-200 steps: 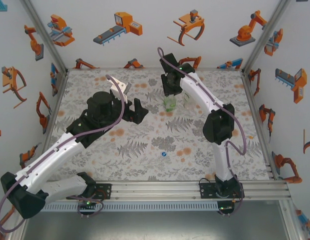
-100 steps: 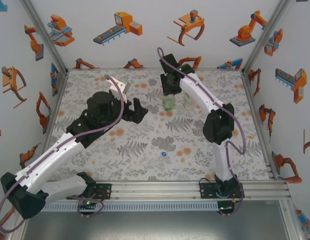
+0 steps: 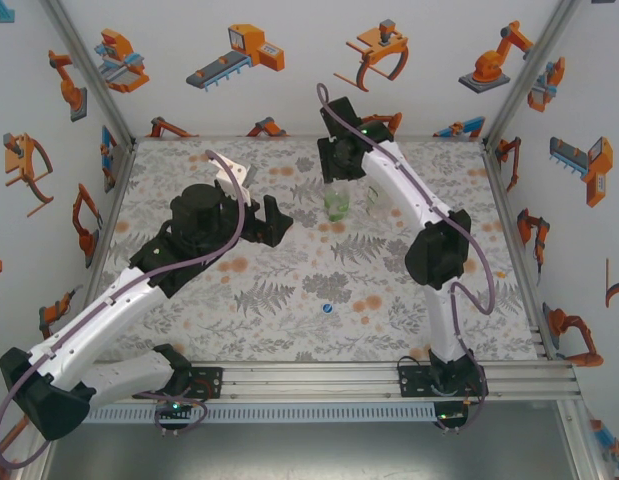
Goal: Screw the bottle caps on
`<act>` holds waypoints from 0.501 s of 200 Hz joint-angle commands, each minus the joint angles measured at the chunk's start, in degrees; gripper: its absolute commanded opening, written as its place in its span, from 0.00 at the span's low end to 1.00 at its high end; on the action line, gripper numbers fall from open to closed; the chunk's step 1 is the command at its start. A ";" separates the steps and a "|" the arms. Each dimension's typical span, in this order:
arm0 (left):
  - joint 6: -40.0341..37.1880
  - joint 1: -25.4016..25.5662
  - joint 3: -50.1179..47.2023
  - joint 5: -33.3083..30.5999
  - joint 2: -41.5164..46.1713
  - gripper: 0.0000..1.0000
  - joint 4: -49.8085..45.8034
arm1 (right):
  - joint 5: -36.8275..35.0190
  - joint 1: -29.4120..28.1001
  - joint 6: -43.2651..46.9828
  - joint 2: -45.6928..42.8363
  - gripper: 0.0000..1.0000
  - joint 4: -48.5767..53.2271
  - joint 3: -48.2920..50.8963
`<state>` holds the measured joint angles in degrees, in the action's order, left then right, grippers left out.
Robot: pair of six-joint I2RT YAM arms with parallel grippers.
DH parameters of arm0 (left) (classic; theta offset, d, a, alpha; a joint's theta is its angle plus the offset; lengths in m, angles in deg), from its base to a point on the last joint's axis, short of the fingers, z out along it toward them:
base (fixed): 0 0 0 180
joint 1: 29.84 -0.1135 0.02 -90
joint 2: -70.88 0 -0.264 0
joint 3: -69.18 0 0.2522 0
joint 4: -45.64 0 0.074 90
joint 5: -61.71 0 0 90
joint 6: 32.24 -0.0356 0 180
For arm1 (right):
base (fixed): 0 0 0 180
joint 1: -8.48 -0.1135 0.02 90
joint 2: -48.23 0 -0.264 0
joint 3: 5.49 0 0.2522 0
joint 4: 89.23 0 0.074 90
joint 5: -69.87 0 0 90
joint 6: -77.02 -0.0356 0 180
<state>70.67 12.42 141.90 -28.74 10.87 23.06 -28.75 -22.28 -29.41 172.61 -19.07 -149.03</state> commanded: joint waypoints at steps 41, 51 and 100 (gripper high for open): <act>0.12 -1.11 -0.16 -1.57 0.67 0.83 -0.12 | 2.60 0.31 1.13 -6.52 0.51 3.48 0.66; -0.07 -1.42 -0.03 -2.14 0.51 0.83 -0.77 | 4.21 0.16 1.30 -7.56 0.51 2.43 1.80; 0.10 -2.85 0.10 -6.48 1.92 0.84 -4.15 | 18.72 -0.60 3.74 -13.77 0.54 -13.29 15.61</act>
<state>70.65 10.19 141.73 -32.19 10.87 21.07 -20.03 -22.35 -27.99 162.53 -22.30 -140.15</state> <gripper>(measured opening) 0.831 0.524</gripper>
